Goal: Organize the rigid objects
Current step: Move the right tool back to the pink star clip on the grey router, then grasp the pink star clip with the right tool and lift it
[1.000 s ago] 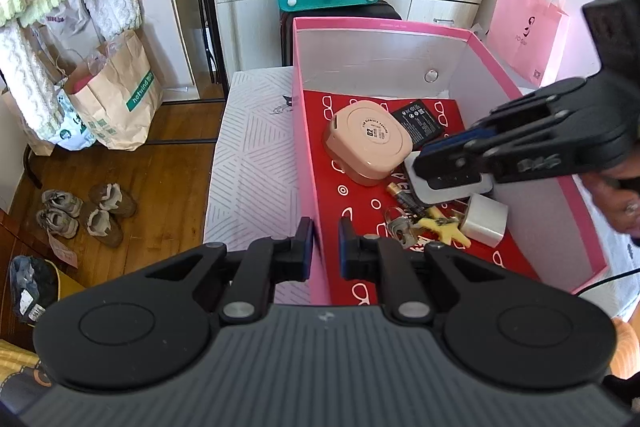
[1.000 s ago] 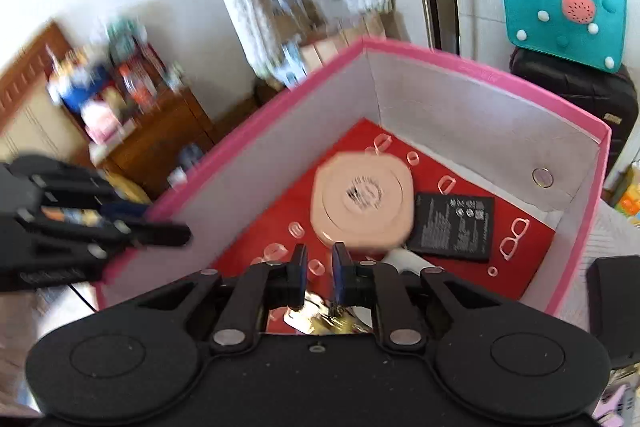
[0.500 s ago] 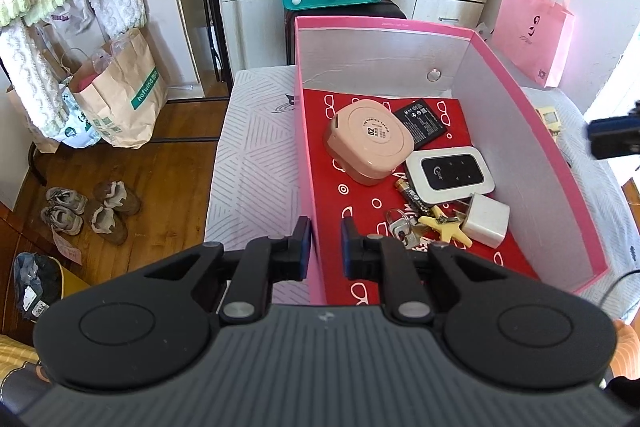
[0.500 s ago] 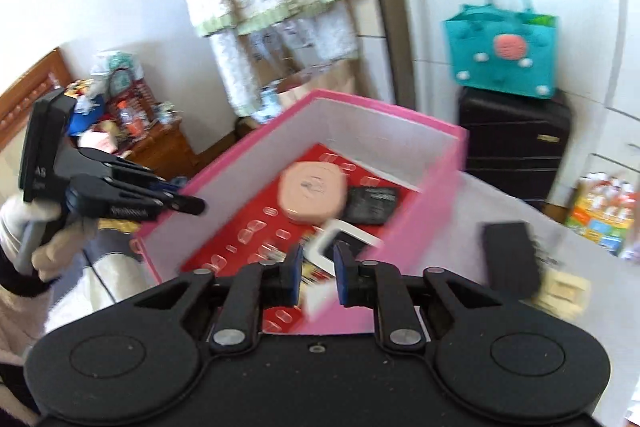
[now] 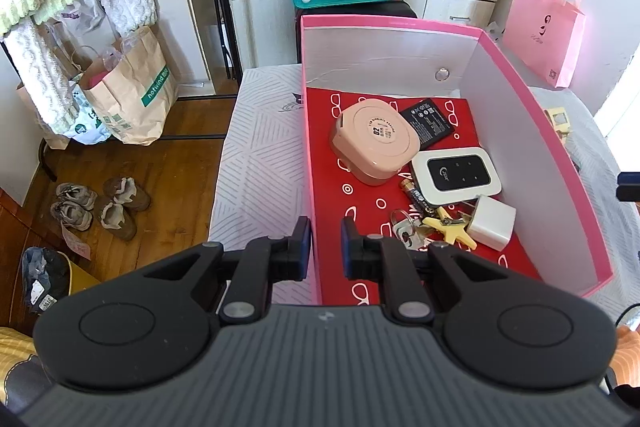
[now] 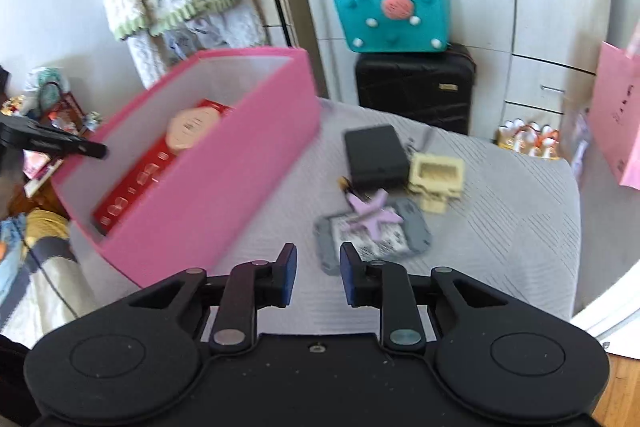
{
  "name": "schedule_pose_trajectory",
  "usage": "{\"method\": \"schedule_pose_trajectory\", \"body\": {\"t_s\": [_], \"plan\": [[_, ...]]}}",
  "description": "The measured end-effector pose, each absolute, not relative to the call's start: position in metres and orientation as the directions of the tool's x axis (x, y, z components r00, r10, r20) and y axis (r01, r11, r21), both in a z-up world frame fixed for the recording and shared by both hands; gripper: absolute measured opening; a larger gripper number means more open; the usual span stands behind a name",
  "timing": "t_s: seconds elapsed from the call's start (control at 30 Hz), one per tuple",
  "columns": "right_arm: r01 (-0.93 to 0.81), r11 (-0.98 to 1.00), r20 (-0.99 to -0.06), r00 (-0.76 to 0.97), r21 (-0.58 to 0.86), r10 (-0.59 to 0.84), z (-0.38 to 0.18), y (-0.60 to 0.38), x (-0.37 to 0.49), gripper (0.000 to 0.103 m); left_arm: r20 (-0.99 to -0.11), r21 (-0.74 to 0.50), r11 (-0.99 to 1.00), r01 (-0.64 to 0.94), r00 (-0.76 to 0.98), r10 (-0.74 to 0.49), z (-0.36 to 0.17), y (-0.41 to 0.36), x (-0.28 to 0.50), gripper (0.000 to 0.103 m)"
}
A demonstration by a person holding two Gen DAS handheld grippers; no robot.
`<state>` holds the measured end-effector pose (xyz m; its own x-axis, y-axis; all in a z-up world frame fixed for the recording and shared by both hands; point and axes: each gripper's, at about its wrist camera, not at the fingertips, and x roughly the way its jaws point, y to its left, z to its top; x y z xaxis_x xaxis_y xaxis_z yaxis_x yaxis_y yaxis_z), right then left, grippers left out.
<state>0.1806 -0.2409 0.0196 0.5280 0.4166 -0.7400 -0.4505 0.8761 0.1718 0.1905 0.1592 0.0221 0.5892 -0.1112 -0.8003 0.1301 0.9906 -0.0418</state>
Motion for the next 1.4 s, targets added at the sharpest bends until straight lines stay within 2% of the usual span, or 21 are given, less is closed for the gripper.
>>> {"method": "schedule_pose_trajectory", "body": {"t_s": [0.17, 0.3, 0.4, 0.57, 0.9, 1.3, 1.37, 1.4], "plan": [[-0.462, 0.88, -0.737, 0.554, 0.115, 0.387, 0.001, -0.24, 0.19, 0.041, -0.803, -0.031, 0.992, 0.123, 0.587, -0.098, 0.023, 0.156, 0.191, 0.014], [-0.477, 0.876, -0.747, 0.555, 0.077, 0.367, -0.013, -0.233, 0.199, 0.042, -0.803, -0.023, 0.992, 0.125, 0.589, -0.093, 0.022, 0.155, 0.19, 0.015], [-0.472, 0.877, -0.746, 0.552, 0.091, 0.374, -0.02, -0.229, 0.206, 0.042, -0.803, -0.021, 0.992, 0.128, 0.589, -0.093, 0.022, 0.155, 0.19, 0.015], [-0.435, 0.896, -0.739, 0.575, 0.087, 0.351, -0.03, -0.229, 0.223, 0.052, -0.801, -0.019, 0.991, 0.132, 0.592, -0.095, 0.022, 0.154, 0.189, 0.016], [-0.417, 0.896, -0.73, 0.564, 0.152, 0.386, -0.042, -0.223, 0.244, 0.062, -0.791, -0.05, 0.99, 0.129, 0.6, -0.118, 0.022, 0.16, 0.188, 0.018], [-0.422, 0.899, -0.698, 0.61, 0.114, 0.375, -0.047, -0.214, 0.24, 0.068, -0.786, -0.079, 0.989, 0.125, 0.603, -0.139, 0.025, 0.164, 0.189, 0.018], [-0.409, 0.906, -0.693, 0.621, 0.111, 0.365, -0.047, -0.213, 0.238, 0.065, -0.783, -0.08, 0.989, 0.126, 0.606, -0.141, 0.025, 0.164, 0.188, 0.018], [-0.406, 0.906, -0.688, 0.625, 0.117, 0.369, -0.046, -0.214, 0.237, 0.061, -0.782, -0.08, 0.989, 0.127, 0.607, -0.141, 0.025, 0.165, 0.187, 0.018]]}}
